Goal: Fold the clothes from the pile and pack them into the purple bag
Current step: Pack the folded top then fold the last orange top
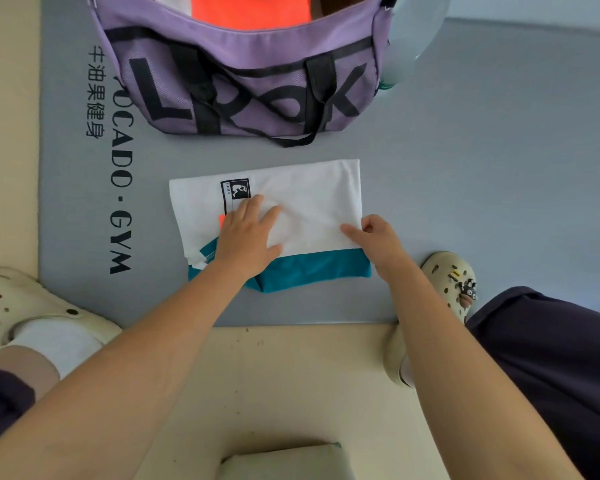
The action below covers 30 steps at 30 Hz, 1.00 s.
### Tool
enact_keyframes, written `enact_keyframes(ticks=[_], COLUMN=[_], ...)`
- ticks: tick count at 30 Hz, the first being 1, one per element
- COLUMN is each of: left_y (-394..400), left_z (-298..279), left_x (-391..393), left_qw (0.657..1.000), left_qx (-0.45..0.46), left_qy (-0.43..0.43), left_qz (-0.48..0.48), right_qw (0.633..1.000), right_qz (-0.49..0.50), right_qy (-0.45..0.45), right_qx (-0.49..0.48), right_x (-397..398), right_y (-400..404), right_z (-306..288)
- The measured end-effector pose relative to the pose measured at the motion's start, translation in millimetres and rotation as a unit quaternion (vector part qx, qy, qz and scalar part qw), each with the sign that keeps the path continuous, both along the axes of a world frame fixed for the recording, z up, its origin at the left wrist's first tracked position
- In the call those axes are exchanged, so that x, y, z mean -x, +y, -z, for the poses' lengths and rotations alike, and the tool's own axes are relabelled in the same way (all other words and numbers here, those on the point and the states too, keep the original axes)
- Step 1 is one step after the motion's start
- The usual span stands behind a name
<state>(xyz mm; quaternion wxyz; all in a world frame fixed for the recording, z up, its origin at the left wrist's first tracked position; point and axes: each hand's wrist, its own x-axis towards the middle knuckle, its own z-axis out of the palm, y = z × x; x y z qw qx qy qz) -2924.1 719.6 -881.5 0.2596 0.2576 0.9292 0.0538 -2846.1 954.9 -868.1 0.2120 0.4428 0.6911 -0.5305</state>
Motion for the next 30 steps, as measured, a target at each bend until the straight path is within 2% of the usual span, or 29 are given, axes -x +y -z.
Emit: enact_keyframes(ticks=[3,5,11,14,17,21,23,27,29,30], left_y=[-3,-4,-4,-5,-8,-24,-39,-66,-72,-73], left_z=[3,5,5,3,-1,-8,-14,-20,-23,-24], left_x=[-2,-4,-8,-7,-3,-1,-2,0,3,3], left_qw=[1.0,1.0,1.0,0.999,0.999,0.998,1.0,0.984,0.983,0.989], left_qx=[-0.003,0.002,0.005,0.015,0.01,-0.017,-0.009,0.129,0.126,0.095], left_qy=[0.001,-0.003,-0.022,-0.038,-0.048,0.047,0.026,-0.114,-0.107,-0.063], left_qz=[0.003,0.003,0.008,0.014,0.024,0.036,0.008,-0.045,-0.079,-0.089], right_qw=[0.998,0.999,0.983,0.954,0.948,0.944,0.947,0.958,0.956,0.953], right_qz=[0.024,0.02,-0.037,-0.06,-0.165,-0.29,-0.282,-0.252,-0.263,-0.27], right_qy=[-0.018,-0.024,-0.05,0.005,0.087,0.063,0.059,0.039,0.035,0.031], right_qx=[0.062,0.037,-0.174,-0.294,-0.257,-0.145,-0.143,-0.128,-0.126,-0.132], right_x=[-5,-10,-18,-13,4,18,18,23,26,27], right_y=[4,9,9,-5,-35,-75,-81,-77,-75,-74], right_z=[2,4,10,4,0,7,14,18,16,16])
